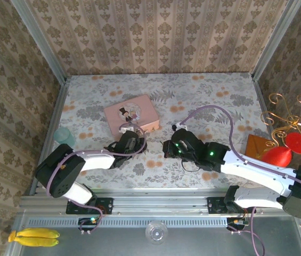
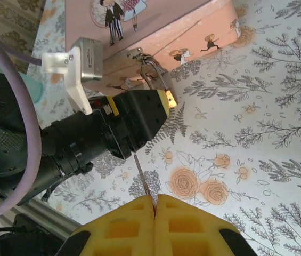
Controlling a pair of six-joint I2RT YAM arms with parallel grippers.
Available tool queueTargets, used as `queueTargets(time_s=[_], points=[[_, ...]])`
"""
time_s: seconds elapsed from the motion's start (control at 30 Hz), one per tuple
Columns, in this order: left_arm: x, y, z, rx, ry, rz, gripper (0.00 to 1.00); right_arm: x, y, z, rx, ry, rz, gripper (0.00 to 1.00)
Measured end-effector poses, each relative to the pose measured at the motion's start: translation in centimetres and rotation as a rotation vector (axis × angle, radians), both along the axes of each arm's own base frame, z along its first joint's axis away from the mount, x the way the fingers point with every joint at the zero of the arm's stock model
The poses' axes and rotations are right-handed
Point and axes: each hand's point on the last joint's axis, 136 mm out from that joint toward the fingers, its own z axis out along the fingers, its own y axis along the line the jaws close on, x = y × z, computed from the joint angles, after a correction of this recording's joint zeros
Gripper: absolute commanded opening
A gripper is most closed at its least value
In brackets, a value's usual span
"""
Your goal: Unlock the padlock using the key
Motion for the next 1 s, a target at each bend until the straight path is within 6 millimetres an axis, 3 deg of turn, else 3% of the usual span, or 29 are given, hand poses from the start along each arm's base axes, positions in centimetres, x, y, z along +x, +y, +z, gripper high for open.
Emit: queueTargets(time_s=[0.13,0.33,1.0], points=[[0.4,-1.1,-0.3,0.033,0.021,-0.023,0.56,-0.1,-0.1,-0.5,-0.004,0.010,-0.004,0.00],[0.7,-1.6,-0.9,0.103,0.070,-0.020,0.55,-0.9,-1.0,-3.5,-0.052,0.058,-0.004,0.00],[0.8,-0.6,-1.6,0.210,0.150,0.008,0.32,-1.5,-1.8,-4.9,-0.042,0.071,-0.017,0.00]])
